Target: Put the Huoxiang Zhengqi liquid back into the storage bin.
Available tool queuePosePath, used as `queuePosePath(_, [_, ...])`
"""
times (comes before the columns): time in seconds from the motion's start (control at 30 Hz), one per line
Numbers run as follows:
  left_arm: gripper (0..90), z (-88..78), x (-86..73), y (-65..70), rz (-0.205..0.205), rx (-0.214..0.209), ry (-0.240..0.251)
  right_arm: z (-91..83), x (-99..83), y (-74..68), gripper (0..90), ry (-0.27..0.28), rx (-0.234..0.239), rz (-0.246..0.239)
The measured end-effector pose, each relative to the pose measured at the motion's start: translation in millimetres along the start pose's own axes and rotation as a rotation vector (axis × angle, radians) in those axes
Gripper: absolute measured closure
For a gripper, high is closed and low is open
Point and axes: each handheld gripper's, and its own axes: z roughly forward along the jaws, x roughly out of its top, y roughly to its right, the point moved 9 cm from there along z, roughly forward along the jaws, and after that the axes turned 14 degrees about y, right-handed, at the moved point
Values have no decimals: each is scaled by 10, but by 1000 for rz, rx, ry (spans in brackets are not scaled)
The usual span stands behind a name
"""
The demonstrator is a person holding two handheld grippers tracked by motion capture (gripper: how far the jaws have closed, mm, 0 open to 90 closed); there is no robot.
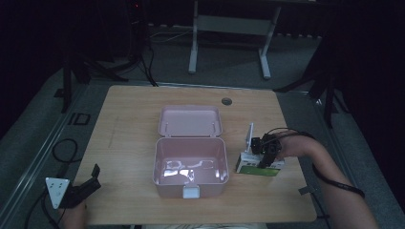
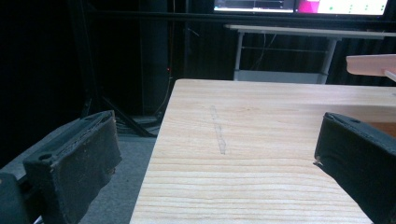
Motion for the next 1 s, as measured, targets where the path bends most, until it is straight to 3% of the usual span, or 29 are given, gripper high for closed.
queuePosePath(0.07, [2, -1, 0, -1, -1, 0, 0, 3, 1, -38, 615, -8, -11, 14])
queuePosePath(0.6, [2, 0, 0, -3, -2, 1, 0, -205, 64, -336, 616, -12, 20, -22])
queuePosePath(1.0, [2, -1, 1, -5, -3, 2, 0, -416, 163, -405, 617, -24, 10, -38])
